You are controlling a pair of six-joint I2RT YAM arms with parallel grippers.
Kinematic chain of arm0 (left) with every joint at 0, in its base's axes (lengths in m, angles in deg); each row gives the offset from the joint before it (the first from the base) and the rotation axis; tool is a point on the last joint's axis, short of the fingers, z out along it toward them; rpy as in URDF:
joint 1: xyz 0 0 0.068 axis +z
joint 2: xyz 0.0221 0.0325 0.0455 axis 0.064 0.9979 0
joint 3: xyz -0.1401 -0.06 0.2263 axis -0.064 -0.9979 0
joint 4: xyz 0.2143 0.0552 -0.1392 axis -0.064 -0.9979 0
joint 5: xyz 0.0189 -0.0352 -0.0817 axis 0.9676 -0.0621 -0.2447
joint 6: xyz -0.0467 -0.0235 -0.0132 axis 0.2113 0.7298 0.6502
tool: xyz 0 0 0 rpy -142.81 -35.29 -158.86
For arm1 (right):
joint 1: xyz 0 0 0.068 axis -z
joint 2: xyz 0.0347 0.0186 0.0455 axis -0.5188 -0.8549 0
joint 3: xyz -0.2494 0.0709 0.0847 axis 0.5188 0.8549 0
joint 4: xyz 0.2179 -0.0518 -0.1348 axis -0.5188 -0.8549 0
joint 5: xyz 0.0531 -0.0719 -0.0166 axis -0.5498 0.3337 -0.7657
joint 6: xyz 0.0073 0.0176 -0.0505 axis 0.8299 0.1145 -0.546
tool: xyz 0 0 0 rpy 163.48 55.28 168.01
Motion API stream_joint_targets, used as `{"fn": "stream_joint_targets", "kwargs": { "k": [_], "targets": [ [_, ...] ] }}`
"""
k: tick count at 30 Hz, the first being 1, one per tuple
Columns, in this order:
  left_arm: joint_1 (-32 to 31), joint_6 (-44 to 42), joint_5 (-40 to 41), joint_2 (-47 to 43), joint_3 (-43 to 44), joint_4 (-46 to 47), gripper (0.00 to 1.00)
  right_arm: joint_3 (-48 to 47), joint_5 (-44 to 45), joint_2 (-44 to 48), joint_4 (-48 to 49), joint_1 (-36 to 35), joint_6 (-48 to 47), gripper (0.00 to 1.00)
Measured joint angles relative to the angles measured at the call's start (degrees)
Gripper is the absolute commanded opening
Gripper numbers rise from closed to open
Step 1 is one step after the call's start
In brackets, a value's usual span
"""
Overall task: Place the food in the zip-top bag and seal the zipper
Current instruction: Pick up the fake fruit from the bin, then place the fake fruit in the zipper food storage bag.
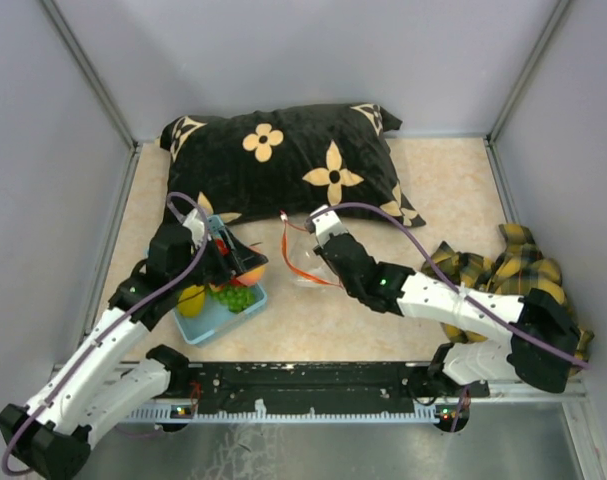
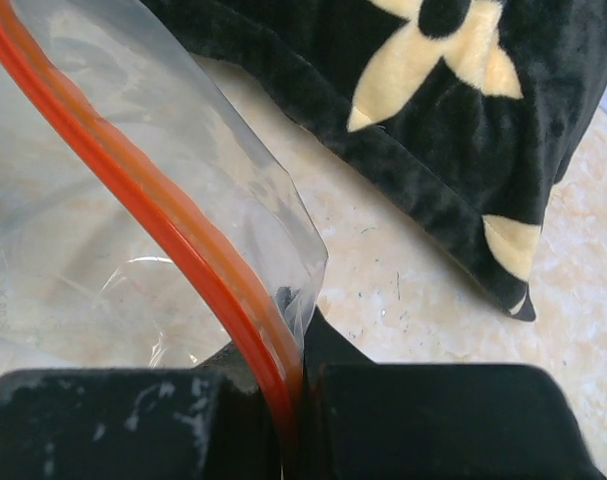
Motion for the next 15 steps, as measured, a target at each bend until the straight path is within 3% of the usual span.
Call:
{"fn": "stream_joint_targets", "kwargs": {
  "k": [15],
  "targets": [
    [-12.96,1.36,-1.62,11.96,0.61,22.08,0.63,-2.86,-1.18,-1.44,-3.85,0.0,3.8,0.0]
  ]
}}
